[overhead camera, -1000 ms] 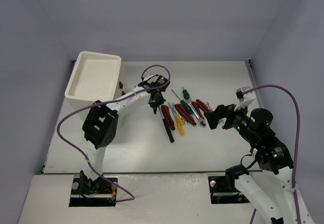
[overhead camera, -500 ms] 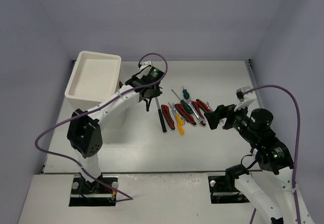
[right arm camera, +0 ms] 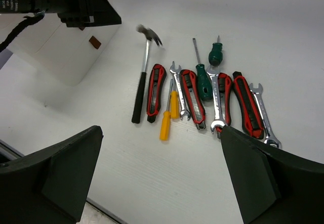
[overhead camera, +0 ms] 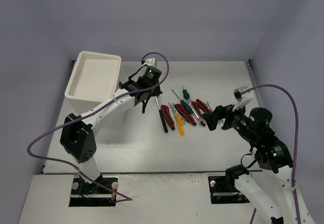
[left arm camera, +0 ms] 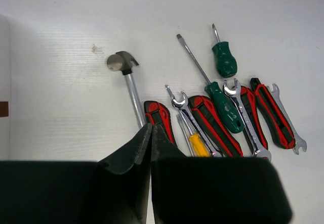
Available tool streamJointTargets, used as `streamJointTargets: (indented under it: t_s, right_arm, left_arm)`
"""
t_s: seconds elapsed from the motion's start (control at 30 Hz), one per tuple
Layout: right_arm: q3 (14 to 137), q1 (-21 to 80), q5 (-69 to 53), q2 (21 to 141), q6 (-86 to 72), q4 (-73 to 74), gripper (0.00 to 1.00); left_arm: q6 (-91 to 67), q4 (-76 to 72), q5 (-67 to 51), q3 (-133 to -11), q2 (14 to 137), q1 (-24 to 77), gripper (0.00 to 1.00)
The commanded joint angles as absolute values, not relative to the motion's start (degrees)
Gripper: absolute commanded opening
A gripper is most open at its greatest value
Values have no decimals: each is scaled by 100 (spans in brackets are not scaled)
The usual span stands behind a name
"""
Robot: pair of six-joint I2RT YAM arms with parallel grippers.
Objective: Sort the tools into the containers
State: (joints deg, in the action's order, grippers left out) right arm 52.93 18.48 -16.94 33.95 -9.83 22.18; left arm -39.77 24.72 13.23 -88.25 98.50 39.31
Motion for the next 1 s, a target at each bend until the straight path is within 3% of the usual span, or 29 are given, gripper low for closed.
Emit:
streamJointTargets:
  t_s: [0.0,0.2,0.4,0.47,0.97]
  right_arm:
    - [5528,1881,-2283,3997,-728,1916,100]
    - [5659,1881,-2547,4592,-623,1873,100]
    - [5556,1881,-2505,4737,-650,1828,100]
    - [5477,1872,-2472,4693,-688,1828,100]
    - [4959,1881,-2206,4151,-933,1837,100]
  left_arm:
    - [-3502,1939,1123,-8912,9603,3955,0]
    - [-3952,2560,1289,-9149,9980,3911,0]
    - [-5249,3440,1747,-9332,10526,3841,47]
    - [-5562,4019,1868,-9557,10776,3822,51]
    - [-6427,4588,1077,-9633,11763,3814,51]
